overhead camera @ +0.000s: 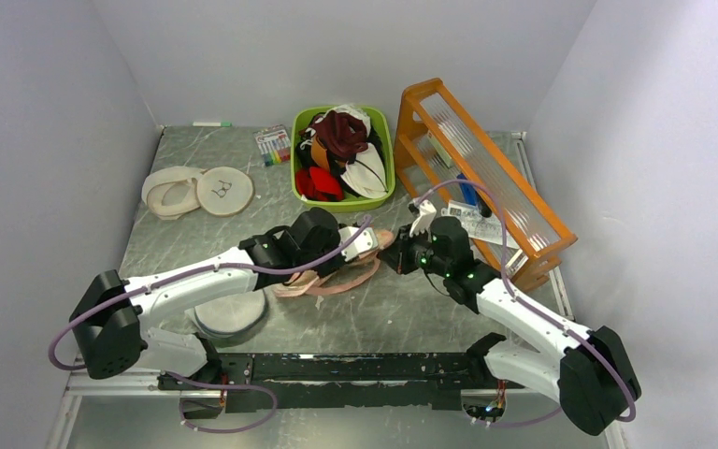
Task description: Unzip the laundry bag and remove the bra
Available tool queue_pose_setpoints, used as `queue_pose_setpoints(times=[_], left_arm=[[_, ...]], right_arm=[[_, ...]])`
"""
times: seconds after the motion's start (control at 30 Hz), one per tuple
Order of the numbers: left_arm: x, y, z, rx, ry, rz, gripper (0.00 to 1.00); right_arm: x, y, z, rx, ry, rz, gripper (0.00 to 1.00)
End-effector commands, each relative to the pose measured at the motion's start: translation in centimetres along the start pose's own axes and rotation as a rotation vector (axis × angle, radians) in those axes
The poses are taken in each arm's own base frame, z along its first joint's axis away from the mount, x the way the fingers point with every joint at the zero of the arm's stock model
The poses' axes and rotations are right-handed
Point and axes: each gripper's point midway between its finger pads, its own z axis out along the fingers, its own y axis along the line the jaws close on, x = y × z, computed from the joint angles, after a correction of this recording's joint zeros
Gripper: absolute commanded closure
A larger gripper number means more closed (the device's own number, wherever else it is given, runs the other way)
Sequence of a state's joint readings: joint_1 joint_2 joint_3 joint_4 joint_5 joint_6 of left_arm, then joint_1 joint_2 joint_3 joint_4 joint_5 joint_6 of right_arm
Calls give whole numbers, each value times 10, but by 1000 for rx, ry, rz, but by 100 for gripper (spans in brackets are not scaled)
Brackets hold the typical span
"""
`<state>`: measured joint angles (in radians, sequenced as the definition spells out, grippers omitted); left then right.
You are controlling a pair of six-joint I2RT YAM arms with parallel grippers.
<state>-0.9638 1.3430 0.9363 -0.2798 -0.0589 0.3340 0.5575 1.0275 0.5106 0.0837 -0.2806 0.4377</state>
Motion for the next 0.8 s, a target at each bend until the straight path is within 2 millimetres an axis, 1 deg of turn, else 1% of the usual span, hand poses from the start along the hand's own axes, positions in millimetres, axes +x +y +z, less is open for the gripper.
queue_pose_setpoints(times=[0.0, 0.07, 0.13, 0.2, 0.27, 0.33, 0.43, 0.53, 0.7, 0.77], left_arm=[[-22, -22, -14, 136, -109, 23, 47], [-33, -39, -21, 236, -176, 33, 34], [-41, -46, -27, 271, -230, 28, 27], [-47, -44, -28, 261, -257, 14, 26], [-51, -42, -25, 245, -270, -14, 26], [-53, -40, -19, 234, -261, -40, 26], [-50, -36, -5, 214, -219, -73, 21], [-44, -33, 7, 189, -178, -96, 26], [-38, -33, 19, 182, -136, -116, 34], [-34, -32, 23, 173, -114, -116, 39]], right_arm=[[6, 16, 1, -87, -4, 63, 100], [8, 18, 1, -93, -4, 77, 100], [9, 21, 1, -107, -6, 86, 100], [9, 26, 1, -124, -6, 96, 100], [10, 29, 1, -134, -4, 101, 100], [11, 32, 1, -139, -3, 101, 100], [12, 34, 1, -136, -1, 99, 100], [14, 37, 3, -142, 7, 97, 100], [16, 41, 5, -144, 15, 89, 100], [16, 42, 5, -145, 13, 85, 100]])
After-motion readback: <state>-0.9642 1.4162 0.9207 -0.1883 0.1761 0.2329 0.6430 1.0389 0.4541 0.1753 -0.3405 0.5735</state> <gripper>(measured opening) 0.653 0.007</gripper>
